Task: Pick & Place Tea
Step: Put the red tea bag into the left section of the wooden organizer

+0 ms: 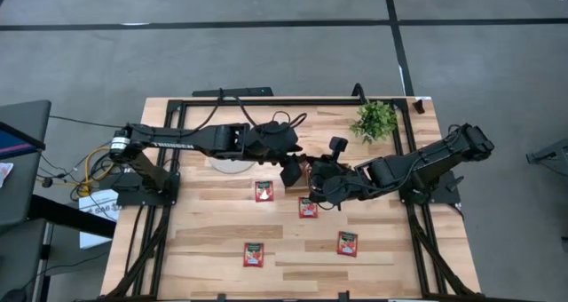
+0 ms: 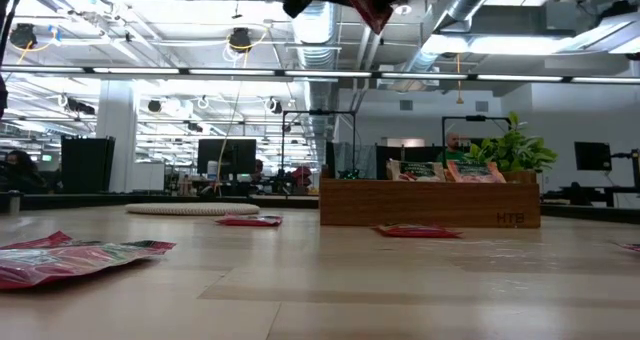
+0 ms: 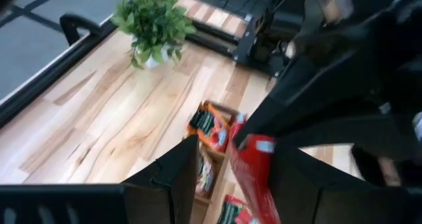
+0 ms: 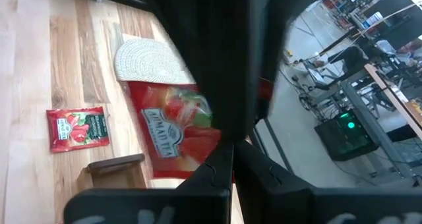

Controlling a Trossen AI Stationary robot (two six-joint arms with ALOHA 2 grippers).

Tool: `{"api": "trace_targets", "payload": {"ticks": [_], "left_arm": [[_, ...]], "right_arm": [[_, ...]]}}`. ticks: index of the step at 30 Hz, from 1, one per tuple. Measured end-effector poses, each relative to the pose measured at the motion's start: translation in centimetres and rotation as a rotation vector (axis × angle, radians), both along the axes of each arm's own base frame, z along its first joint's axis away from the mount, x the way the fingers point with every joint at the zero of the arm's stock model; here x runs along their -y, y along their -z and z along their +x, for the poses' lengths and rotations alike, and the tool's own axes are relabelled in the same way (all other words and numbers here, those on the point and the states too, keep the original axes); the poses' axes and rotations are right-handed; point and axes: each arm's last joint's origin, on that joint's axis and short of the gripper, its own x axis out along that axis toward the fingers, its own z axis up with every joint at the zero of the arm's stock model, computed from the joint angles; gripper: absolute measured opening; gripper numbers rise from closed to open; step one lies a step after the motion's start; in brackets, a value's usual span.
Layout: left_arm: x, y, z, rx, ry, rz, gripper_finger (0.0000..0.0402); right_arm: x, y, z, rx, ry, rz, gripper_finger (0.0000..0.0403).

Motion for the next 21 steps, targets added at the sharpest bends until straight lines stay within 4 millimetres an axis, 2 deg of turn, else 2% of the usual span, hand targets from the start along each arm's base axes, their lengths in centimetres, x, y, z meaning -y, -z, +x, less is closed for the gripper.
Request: {"api": "trace_targets", "payload": {"ticks": [5,8,12,16,21], "left_arm": [[-0.31,0.19,-0.01,-0.011,-0.029,0.001,0.0155],[-0.61,0.17,-0.01,-0.007,-0.041,-0.005,0.0140],[-0.59,0.13,0.04,-0.002,-0.023,-0.017,0.0091],[-0.59,0.07,0.07,0.002,-0.015,-0.004,0.0018],[-0.58,0.26,0.01,-0.018,-0.012,0.000,0.0003]], "right_arm": [[0.00,-0.04,0.03,0.006,0.003,0.000,0.0000],[0.03,-0.04,0.04,0.007,0.005,-0.001,0.0000],[0.02,-0.04,0.04,0.007,0.005,-0.002,0.0000],[0.03,-0.04,0.04,0.006,0.004,0.000,0.0000],[0.02,0.08,-0.03,-0.013,-0.010,0.008,0.0000]]}}
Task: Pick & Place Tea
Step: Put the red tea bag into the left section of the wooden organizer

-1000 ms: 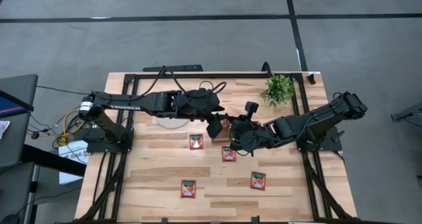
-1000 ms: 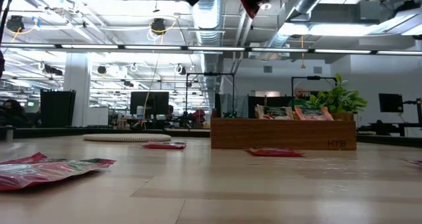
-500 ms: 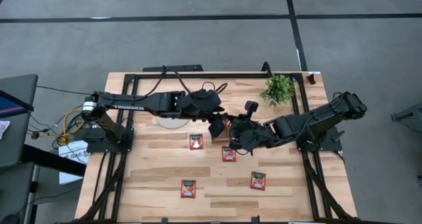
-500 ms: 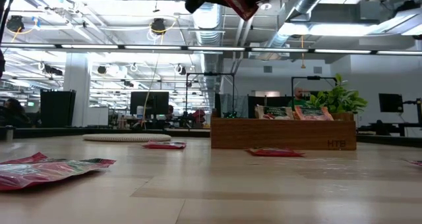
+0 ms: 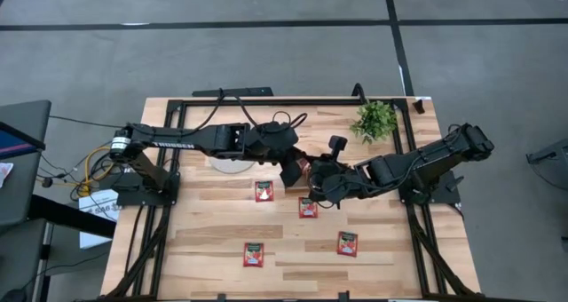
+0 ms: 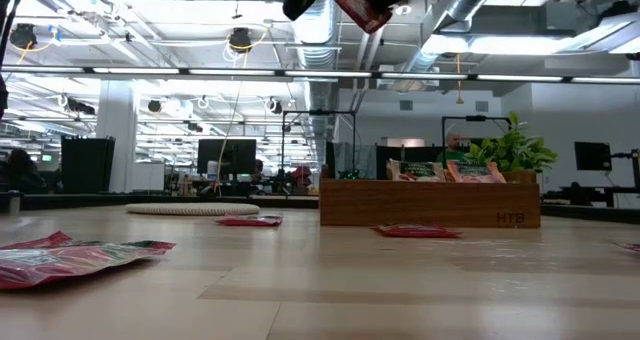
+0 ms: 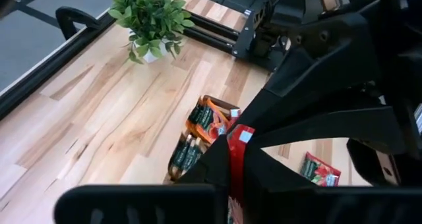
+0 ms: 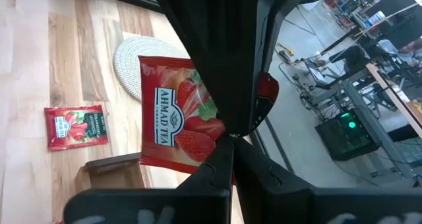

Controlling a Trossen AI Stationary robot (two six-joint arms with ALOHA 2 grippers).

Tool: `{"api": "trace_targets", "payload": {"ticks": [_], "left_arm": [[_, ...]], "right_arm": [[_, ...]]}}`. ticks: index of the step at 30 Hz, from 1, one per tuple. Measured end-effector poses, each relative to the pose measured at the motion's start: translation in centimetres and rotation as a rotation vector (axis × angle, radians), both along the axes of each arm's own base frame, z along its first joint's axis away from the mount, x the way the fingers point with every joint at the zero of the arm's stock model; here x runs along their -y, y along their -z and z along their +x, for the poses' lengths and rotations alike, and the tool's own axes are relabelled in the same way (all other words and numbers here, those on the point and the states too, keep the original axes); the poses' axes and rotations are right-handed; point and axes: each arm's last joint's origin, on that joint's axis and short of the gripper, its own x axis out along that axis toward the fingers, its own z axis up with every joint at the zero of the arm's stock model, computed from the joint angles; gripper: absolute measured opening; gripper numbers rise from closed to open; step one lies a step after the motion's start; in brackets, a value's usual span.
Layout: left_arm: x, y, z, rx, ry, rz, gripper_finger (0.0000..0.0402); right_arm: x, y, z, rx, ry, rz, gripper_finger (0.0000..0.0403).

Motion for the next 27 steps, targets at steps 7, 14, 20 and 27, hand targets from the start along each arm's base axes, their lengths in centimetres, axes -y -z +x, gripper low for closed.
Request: {"api": "trace_targets", "payload": {"ticks": [7,14,20,27], "left_arm": [[0.1,0.4,-0.3,-0.057,-0.030,0.044,0.0000],[0.3,1.8,-0.3,-0.086,-0.030,0.060,0.0000],[0.4,5.2,0.4,0.025,0.018,0.008,0.0000],[-0.3,10.1,0.0,0.146,-0.015,-0.043,0.0000]], "right_arm": [[0.1,0.5,-0.6,-0.080,-0.008,-0.019,0.0000],[0.4,1.2,-3.1,-0.179,0.099,0.060,0.0000],[-1.2,2.1,-5.4,-0.240,0.193,0.264,0.0000],[-4.9,2.5,-9.1,-0.173,0.256,0.305,0.0000]]}}
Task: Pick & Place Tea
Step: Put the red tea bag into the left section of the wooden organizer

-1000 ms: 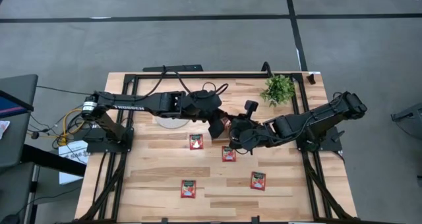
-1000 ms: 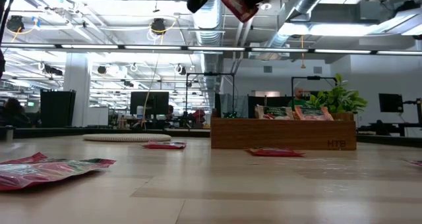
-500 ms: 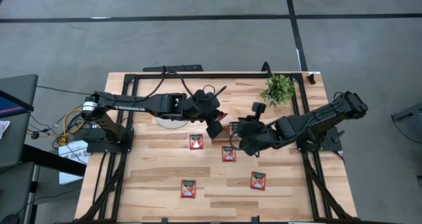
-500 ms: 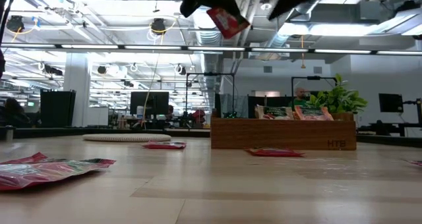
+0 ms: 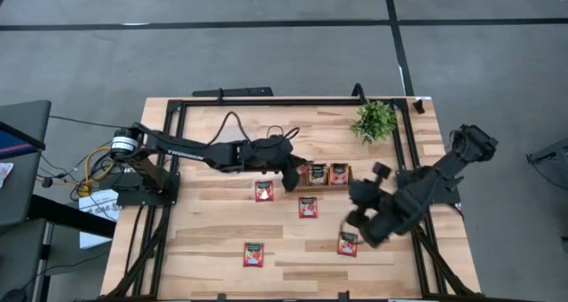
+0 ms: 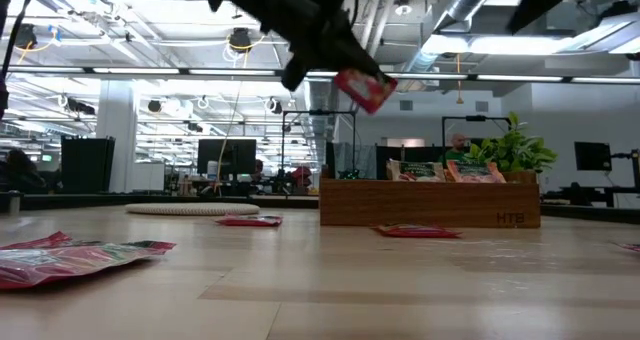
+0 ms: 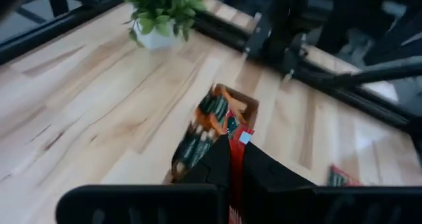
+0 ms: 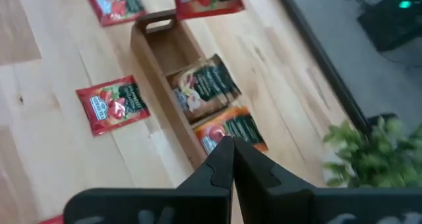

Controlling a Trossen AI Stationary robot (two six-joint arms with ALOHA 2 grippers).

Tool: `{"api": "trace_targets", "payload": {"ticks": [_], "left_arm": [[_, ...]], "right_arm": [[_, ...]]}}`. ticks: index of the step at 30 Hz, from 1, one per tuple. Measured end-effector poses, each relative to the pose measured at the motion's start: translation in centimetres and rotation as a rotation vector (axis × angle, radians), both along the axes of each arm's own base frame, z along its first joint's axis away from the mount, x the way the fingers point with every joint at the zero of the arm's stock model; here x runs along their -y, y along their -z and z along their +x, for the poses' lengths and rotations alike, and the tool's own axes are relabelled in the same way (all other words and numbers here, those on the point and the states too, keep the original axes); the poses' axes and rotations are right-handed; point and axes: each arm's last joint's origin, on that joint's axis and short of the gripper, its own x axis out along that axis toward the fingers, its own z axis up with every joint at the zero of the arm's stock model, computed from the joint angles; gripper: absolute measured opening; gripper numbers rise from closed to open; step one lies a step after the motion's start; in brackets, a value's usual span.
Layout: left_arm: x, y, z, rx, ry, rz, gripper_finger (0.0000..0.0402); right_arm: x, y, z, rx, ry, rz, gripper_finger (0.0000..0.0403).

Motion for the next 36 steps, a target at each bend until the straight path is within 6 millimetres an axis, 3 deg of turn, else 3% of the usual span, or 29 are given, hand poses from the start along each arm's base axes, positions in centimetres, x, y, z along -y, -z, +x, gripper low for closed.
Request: {"api": "trace_targets", "payload": {"ticks": [10,16,25,36], "left_arm": [[-0.3,4.8,-2.5,0.253,-0.087,-0.115,0.0000],[-0.5,6.4,-4.1,0.342,-0.171,-0.131,0.0000],[0.3,8.4,-2.8,0.307,-0.183,-0.080,0.0000],[-0.3,10.8,-2.2,0.274,-0.249,-0.068,0.0000]], "right_arm": [[-2.8,-0.4,-4.7,0.229,0.109,0.001,0.0000],[-2.8,-0.6,-4.9,0.263,0.119,0.013,0.0000],[-1.5,-1.1,-4.2,0.257,0.147,-0.008,0.0000],[-1.2,-1.0,-3.9,0.235,0.141,-0.027,0.0000]]}}
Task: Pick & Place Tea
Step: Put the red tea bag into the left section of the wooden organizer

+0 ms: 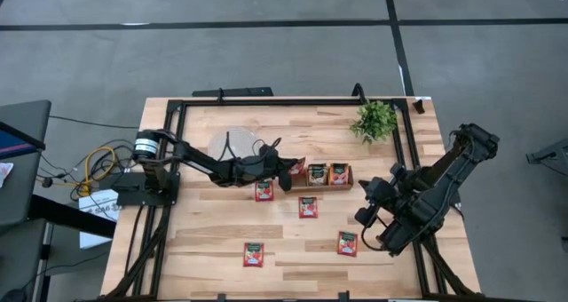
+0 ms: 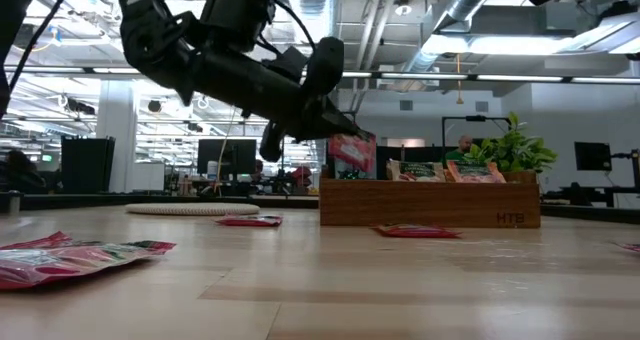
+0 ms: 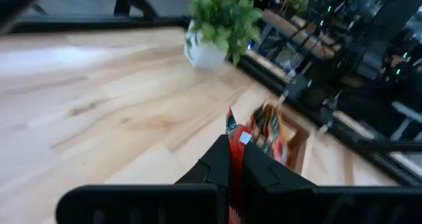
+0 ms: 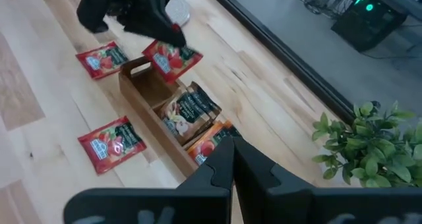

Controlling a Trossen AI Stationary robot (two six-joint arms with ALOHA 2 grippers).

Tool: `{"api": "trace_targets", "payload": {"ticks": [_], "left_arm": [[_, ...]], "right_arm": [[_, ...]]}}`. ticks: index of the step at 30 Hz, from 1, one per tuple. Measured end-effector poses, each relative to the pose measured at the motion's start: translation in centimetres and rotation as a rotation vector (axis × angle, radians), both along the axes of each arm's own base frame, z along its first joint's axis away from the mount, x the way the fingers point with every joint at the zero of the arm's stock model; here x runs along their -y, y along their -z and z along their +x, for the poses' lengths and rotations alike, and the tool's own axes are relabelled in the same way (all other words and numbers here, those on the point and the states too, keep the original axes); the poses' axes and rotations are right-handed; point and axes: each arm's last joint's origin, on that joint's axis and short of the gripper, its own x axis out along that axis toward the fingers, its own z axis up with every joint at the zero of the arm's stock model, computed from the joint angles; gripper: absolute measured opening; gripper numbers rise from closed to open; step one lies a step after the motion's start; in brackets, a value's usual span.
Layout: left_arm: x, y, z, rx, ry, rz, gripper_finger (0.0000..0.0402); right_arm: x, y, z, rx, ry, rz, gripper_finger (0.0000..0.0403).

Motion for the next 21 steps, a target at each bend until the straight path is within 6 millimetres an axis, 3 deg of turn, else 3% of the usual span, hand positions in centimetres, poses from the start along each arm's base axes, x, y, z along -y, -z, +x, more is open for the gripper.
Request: {"api": "trace_targets", "payload": {"ticks": [21], "left_arm": [[-0.61,0.16,0.07,0.009,-0.007,-0.002,0.0000]], "right_arm": [[0.31,0.00,0.34,0.008,0.019,-0.001,0.0000]]}}
